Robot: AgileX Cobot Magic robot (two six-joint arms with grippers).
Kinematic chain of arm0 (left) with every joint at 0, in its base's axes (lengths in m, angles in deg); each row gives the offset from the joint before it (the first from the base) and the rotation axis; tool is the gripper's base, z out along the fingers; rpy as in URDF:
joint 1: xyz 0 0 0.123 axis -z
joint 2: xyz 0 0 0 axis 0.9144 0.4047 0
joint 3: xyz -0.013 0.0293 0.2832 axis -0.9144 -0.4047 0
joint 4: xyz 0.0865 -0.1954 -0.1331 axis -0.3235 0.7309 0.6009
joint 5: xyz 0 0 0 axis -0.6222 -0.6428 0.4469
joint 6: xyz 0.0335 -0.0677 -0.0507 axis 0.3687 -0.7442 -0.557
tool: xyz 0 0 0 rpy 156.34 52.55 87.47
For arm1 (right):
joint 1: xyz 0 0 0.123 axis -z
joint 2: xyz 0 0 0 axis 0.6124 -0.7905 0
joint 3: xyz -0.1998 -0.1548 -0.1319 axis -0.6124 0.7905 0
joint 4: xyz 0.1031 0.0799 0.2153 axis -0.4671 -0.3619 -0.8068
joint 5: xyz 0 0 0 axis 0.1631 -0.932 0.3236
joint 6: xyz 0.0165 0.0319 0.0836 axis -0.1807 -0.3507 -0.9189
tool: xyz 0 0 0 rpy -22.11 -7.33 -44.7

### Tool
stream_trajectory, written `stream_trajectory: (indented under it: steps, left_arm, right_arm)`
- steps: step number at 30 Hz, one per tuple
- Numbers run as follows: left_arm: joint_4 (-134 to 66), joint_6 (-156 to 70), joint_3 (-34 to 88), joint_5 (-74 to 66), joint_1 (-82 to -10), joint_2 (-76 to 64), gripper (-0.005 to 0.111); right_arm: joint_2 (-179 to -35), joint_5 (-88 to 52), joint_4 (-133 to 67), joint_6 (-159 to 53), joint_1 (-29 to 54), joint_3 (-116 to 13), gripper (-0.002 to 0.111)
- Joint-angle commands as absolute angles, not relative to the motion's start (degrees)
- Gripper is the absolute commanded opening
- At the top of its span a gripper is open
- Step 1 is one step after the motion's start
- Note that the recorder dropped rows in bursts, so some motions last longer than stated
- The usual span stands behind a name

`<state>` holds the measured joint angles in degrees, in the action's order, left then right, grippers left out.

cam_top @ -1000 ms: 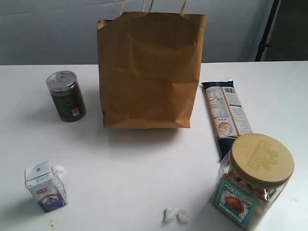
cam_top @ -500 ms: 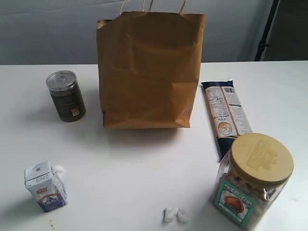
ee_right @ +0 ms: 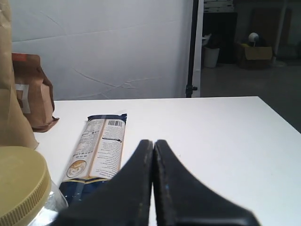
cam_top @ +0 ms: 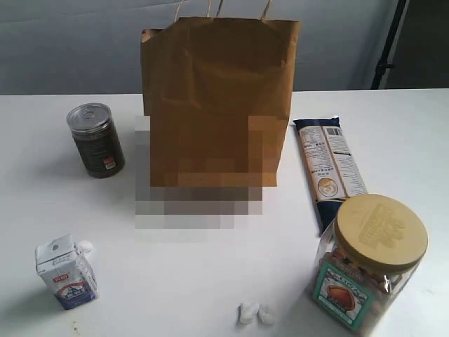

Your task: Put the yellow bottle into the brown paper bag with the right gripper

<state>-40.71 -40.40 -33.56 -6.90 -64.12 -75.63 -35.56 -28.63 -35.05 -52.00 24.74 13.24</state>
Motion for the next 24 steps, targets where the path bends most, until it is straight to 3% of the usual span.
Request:
stream_trajectory:
  steps: [1, 24]
  left_arm:
    - [-40.46, -40.68, -33.83, -6.66, -63.89, -75.76, 0.0]
    - [-40.46, -40.68, -33.83, -6.66, -63.89, -75.76, 0.0]
  right_arm:
    - [-35.34, -27.29, -35.66, -51.34, 25.25, 13.44, 0.0]
    - [-35.34, -27.29, -36.67, -55.6, 25.25, 13.44, 0.0]
